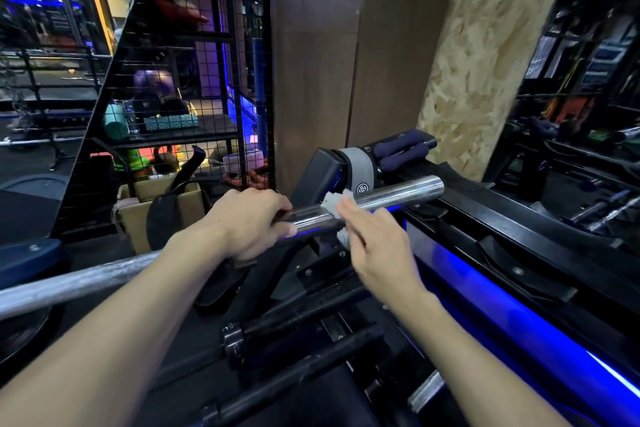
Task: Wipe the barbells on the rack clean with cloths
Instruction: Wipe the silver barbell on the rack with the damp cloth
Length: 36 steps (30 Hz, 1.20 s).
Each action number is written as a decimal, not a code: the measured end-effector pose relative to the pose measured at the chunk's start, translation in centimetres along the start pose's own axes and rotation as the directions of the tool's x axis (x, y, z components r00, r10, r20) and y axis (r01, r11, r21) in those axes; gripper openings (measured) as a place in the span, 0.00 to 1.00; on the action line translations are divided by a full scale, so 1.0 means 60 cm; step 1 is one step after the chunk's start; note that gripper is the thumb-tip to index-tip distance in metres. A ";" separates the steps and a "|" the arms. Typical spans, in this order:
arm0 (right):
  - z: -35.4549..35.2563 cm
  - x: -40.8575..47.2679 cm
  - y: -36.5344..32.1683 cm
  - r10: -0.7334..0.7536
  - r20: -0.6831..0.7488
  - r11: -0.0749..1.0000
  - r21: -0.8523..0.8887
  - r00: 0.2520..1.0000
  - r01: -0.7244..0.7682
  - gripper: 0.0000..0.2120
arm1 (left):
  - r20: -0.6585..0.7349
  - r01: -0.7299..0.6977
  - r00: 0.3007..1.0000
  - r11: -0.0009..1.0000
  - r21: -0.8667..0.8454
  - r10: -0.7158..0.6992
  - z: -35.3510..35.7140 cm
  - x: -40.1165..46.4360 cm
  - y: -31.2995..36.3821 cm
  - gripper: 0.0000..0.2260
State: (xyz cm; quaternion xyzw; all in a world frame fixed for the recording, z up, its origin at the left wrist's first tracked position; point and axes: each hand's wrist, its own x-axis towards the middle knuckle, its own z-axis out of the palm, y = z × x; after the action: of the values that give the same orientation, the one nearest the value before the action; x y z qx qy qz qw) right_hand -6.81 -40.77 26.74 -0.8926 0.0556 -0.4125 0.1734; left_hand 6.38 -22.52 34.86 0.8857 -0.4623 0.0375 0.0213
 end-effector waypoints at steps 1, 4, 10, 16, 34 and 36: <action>-0.006 0.006 0.017 0.007 0.007 1.000 -0.030 1.000 -0.007 0.22 | 0.019 -0.003 1.000 1.000 -0.011 0.003 -0.001 0.001 -0.002 0.17; -0.027 0.034 0.065 0.266 -0.105 0.961 -0.048 0.958 -0.272 0.19 | 0.064 -0.013 0.998 0.998 -0.058 0.017 -0.001 0.007 -0.008 0.13; 0.026 0.017 -0.051 0.111 -0.073 0.989 0.101 0.991 -0.104 0.18 | 0.089 0.005 0.996 0.995 -0.100 0.004 0.000 0.014 -0.008 0.11; 0.001 0.026 -0.003 0.034 -0.041 0.997 0.074 0.999 -0.031 0.16 | 0.064 -0.016 0.998 0.990 -0.144 0.025 0.004 0.006 -0.012 0.08; -0.036 0.059 0.032 0.642 -0.035 0.648 0.559 0.766 -0.517 0.09 | 0.152 0.011 0.988 0.976 -0.219 0.023 0.000 0.022 -0.024 0.13; -0.047 0.068 0.058 0.755 0.008 0.484 0.668 0.655 -0.566 0.10 | 0.138 0.021 0.990 0.978 -0.209 0.008 0.005 0.021 -0.024 0.12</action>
State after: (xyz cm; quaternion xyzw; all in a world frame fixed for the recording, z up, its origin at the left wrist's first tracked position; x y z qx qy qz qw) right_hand -6.14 -45.76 30.14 -0.6197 0.2847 -0.4305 0.5913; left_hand 8.32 -22.74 34.64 0.8804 -0.4612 -0.0730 0.0828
